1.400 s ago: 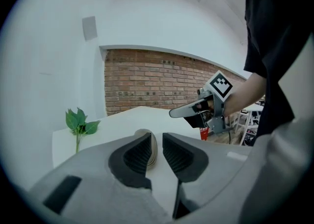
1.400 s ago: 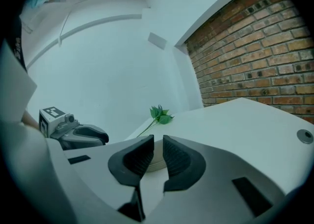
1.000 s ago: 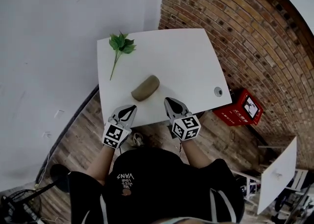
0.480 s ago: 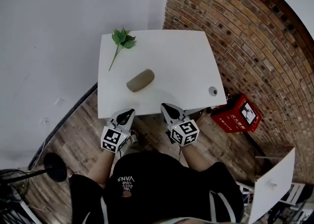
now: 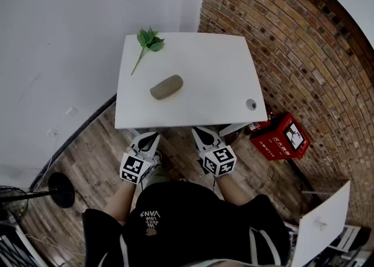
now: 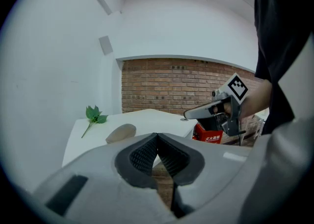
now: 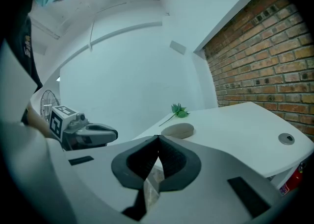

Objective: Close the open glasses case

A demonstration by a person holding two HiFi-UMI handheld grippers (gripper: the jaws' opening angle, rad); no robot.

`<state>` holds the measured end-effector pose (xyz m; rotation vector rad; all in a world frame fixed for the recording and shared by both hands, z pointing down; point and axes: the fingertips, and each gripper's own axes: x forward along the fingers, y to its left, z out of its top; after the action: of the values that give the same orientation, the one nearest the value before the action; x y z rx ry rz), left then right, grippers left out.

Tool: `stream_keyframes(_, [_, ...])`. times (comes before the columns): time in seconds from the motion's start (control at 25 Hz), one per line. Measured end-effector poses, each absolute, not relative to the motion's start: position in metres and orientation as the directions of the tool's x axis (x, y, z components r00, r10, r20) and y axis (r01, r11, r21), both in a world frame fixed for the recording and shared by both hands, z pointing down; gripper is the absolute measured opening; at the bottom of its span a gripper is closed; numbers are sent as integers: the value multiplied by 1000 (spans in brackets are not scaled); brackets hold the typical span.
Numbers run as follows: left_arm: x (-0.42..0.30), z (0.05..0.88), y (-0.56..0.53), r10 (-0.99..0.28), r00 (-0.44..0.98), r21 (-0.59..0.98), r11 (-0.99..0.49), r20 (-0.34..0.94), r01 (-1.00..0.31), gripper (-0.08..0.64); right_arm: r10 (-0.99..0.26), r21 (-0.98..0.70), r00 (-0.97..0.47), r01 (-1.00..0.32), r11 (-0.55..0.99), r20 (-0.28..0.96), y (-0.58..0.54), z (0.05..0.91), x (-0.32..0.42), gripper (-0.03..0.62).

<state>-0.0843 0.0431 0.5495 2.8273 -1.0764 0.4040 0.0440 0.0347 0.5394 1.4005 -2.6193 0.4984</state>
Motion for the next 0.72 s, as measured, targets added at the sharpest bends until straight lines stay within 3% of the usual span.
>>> stream_keyframes(0.72, [-87,561,95,-699,650,-17,-685,298,-729,9,-745,-248,-592,-806,538,308,80,560,52,-2])
